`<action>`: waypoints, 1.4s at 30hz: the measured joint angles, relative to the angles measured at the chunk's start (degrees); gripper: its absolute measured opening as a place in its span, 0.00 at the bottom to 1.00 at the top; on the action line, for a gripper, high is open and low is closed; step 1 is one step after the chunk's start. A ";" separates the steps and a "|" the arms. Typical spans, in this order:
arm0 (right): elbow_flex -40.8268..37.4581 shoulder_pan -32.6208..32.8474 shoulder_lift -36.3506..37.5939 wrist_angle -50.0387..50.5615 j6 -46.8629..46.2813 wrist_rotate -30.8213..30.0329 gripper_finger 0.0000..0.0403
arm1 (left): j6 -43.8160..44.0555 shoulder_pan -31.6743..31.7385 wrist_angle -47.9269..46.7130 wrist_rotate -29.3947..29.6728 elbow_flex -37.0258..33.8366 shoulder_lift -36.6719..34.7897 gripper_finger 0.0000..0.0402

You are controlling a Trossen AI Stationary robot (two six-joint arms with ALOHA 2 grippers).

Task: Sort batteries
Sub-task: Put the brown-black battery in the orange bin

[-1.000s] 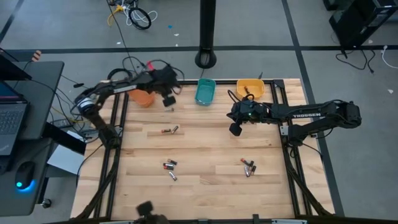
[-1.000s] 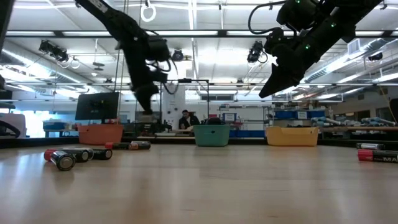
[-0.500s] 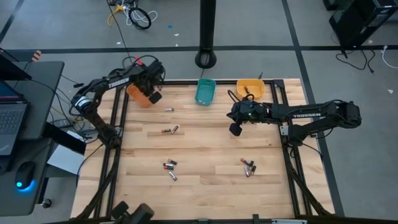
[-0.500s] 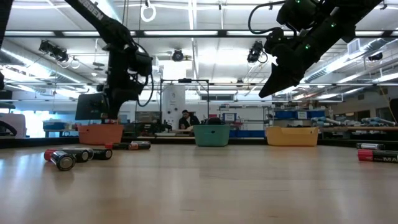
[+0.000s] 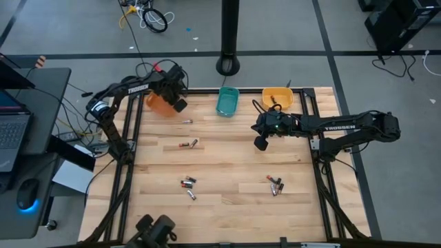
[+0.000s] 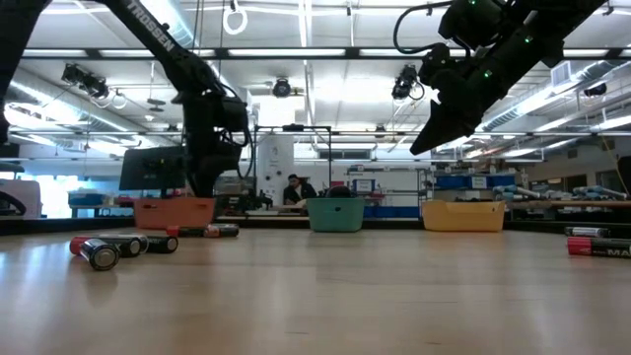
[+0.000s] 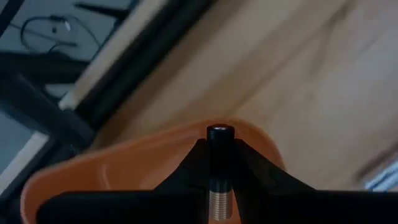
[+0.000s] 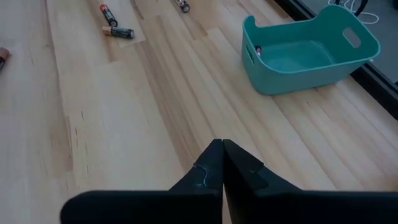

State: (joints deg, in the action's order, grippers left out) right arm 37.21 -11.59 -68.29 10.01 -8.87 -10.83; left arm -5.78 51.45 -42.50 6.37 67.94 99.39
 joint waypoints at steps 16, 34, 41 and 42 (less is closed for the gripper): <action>0.00 0.00 0.00 0.54 1.34 0.00 0.02 | -2.12 1.76 4.68 -4.67 0.00 -0.29 0.11; -4.13 1.46 -5.32 -14.41 2.45 -1.32 0.03 | 1.94 1.04 7.56 -0.61 -4.39 -1.60 0.11; -4.13 1.45 -5.09 -13.13 2.46 -1.32 0.03 | 5.00 1.04 12.33 -3.43 -5.25 -1.57 0.11; -4.13 1.45 -5.09 -12.89 2.34 -1.32 0.03 | 5.51 1.04 13.45 -3.78 -5.25 -1.57 0.11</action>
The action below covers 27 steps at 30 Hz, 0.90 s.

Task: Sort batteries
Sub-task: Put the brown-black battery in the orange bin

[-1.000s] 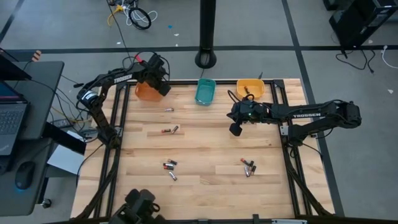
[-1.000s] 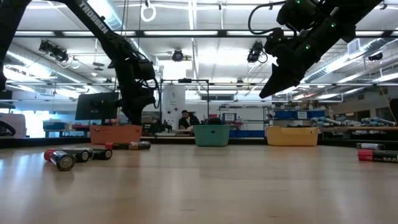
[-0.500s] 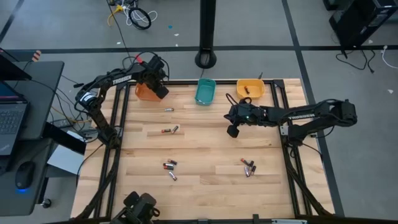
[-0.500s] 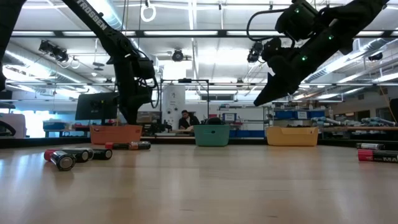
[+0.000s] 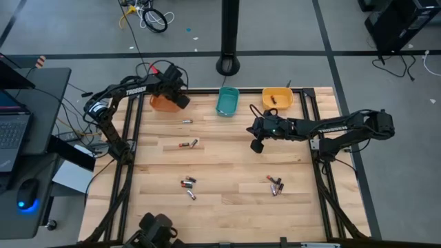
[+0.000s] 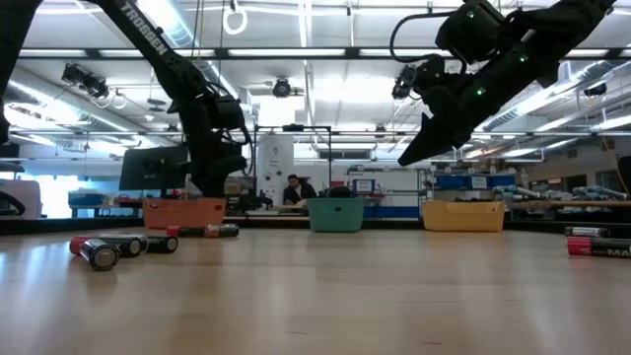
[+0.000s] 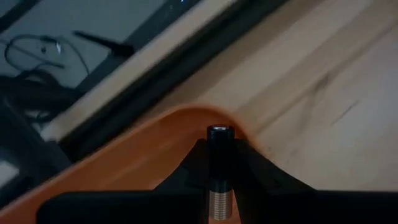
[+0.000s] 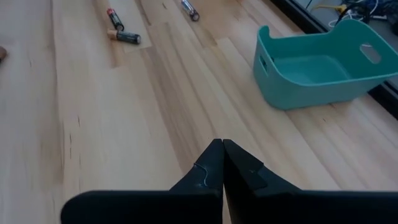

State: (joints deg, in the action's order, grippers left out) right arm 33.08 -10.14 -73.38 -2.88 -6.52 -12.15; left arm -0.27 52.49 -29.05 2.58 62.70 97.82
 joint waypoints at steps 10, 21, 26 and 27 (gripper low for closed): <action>0.00 -0.17 0.00 0.81 -0.77 -0.25 0.03 | -0.96 -0.07 1.92 -2.22 0.00 0.00 0.11; 0.02 -0.18 0.04 1.61 -1.08 -0.40 0.03 | -2.36 -0.13 3.59 -1.77 -0.02 -3.83 0.11; 0.02 -0.17 0.04 1.62 -1.03 -0.43 0.03 | -2.16 -0.13 5.63 -0.84 -0.05 -9.04 0.11; 0.02 -0.17 0.04 1.62 -1.03 -0.43 0.03 | -1.95 -0.13 5.85 -0.56 -0.12 -9.83 0.11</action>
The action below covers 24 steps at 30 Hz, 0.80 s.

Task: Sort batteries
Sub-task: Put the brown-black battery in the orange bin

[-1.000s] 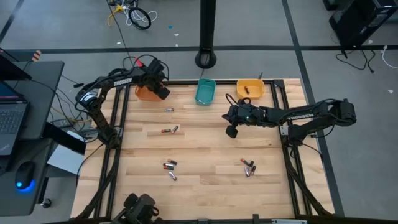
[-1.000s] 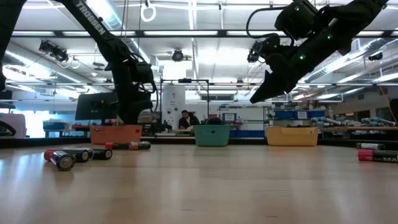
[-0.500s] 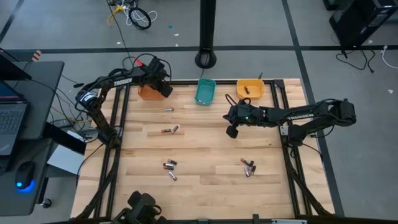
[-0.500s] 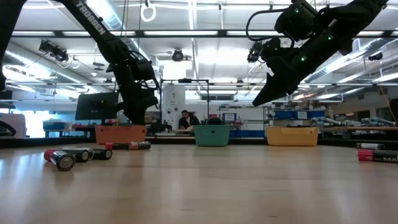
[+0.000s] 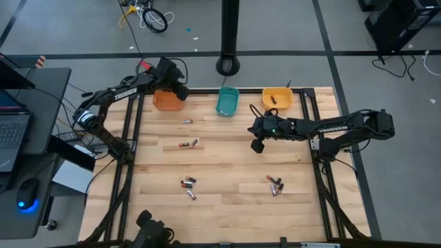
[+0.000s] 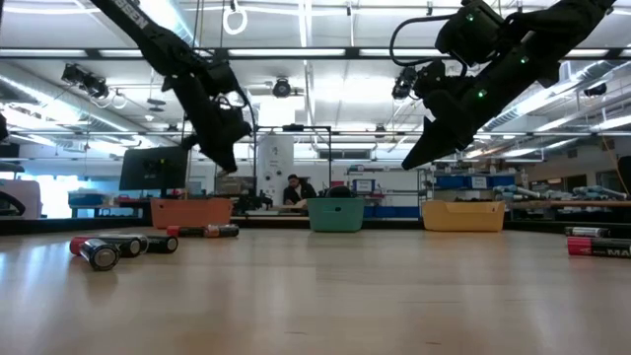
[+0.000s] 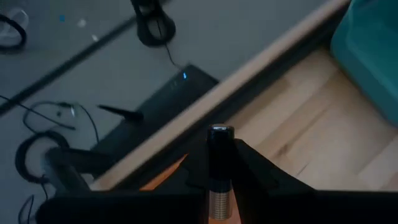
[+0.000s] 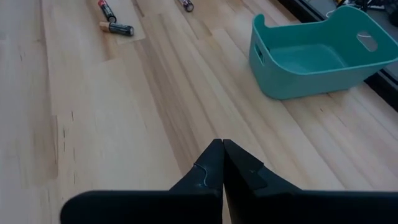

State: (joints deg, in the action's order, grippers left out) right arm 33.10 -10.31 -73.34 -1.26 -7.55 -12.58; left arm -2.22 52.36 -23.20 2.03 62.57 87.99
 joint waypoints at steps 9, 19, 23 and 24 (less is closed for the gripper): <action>0.00 0.00 0.00 -0.02 -0.16 0.00 0.03 | 1.27 0.00 0.11 0.50 -4.87 -1.69 0.11; 0.00 0.00 0.00 -0.37 -1.19 0.02 0.03 | 1.40 0.15 0.79 0.87 -7.44 -1.69 0.11; 0.02 0.00 0.00 -0.39 -1.27 0.02 0.03 | 1.40 0.17 1.22 0.87 -7.44 -1.65 0.11; 0.02 0.00 0.00 -0.39 -1.27 0.02 0.03 | 1.34 0.17 1.23 0.87 -7.44 -1.42 0.11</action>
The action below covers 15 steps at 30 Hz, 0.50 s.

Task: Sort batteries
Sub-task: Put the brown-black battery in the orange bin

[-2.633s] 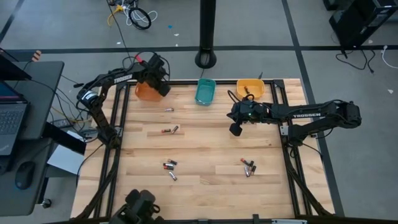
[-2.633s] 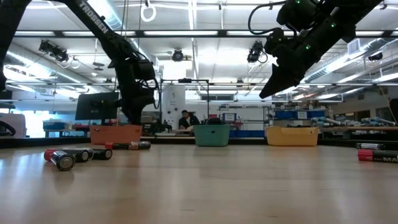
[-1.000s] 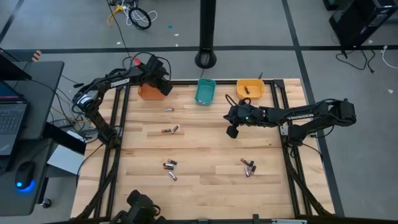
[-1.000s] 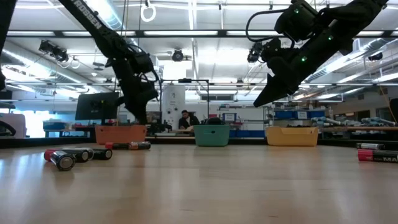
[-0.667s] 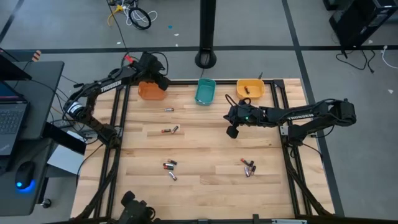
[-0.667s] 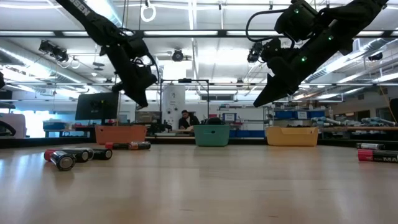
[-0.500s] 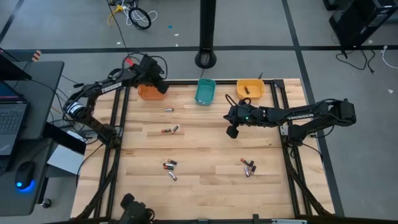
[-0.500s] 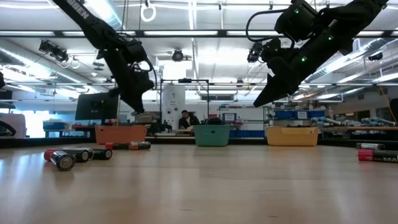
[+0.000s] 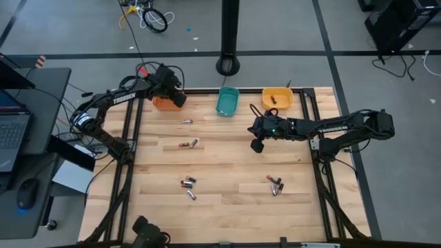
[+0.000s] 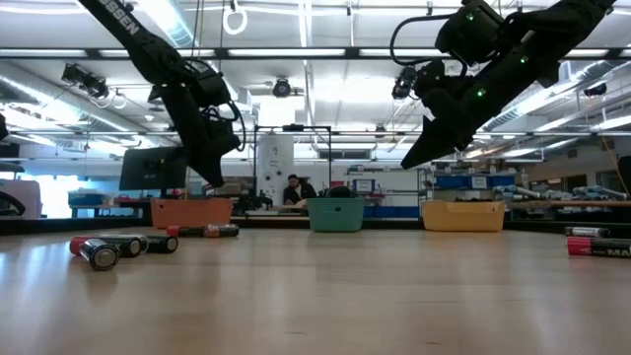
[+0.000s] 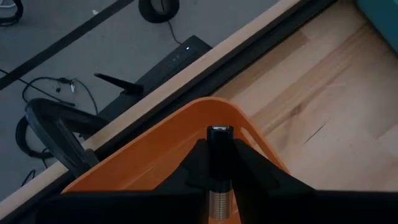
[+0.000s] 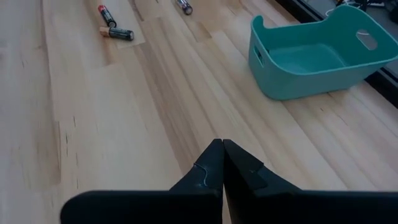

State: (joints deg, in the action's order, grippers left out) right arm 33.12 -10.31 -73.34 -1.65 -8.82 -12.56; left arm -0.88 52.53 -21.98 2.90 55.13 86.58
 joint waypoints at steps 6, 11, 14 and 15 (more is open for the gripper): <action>0.00 0.00 0.00 0.02 0.00 -0.01 0.03 | -0.51 0.52 -0.13 -0.07 0.00 3.53 0.11; 0.00 0.00 0.00 0.02 0.00 0.00 0.03 | -1.73 0.74 0.02 -0.07 0.46 6.08 0.11; 0.02 0.00 0.00 0.08 0.00 0.00 0.03 | -1.80 0.74 1.25 -0.09 0.54 6.15 0.11; 0.01 0.00 0.00 0.09 0.00 0.00 0.03 | -1.77 0.74 1.69 -0.09 0.60 6.15 0.11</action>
State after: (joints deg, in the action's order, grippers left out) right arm 33.14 -10.31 -73.34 -1.56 -8.82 -12.56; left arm -2.65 53.28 -20.28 2.80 55.74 92.73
